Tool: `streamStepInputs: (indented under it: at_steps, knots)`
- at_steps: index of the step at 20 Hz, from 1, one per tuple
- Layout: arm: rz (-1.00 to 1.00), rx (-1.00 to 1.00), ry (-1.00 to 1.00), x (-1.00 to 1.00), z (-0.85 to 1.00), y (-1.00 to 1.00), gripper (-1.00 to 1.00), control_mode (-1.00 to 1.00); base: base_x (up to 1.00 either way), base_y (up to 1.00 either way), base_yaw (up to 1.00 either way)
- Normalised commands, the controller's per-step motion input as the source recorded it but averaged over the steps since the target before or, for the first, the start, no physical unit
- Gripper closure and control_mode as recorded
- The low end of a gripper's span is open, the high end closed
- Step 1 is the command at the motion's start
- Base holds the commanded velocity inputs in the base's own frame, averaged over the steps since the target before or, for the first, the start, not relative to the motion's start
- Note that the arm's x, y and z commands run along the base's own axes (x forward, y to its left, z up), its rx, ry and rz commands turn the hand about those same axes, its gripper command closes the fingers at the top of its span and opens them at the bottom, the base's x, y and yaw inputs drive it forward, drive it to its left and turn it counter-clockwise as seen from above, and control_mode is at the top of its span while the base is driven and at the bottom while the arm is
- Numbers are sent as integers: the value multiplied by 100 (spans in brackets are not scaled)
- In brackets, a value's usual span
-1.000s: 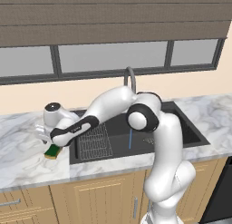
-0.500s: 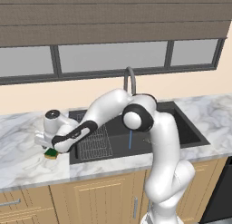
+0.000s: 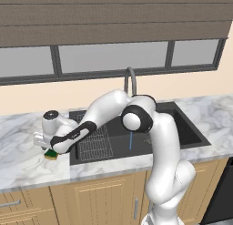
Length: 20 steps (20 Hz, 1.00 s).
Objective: Soak the sponge with water for a few seconds and then drop it inside the sink.
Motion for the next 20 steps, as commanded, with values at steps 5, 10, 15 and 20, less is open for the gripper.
streamStepInputs:
  at_steps: [5, 10, 15, 20]
  knots:
    - [0, 0, 0, 0, 0, 0, 100, -100, 0, 0, 0]
    - [0, 0, 0, 0, 0, 0, 100, -100, 0, 0, 0]
    - [0, 0, 0, 0, 0, 0, 100, -100, 0, 0, 0]
    - [0, 1, 7, 3, 43, -23, 100, -100, 0, 0, 0]
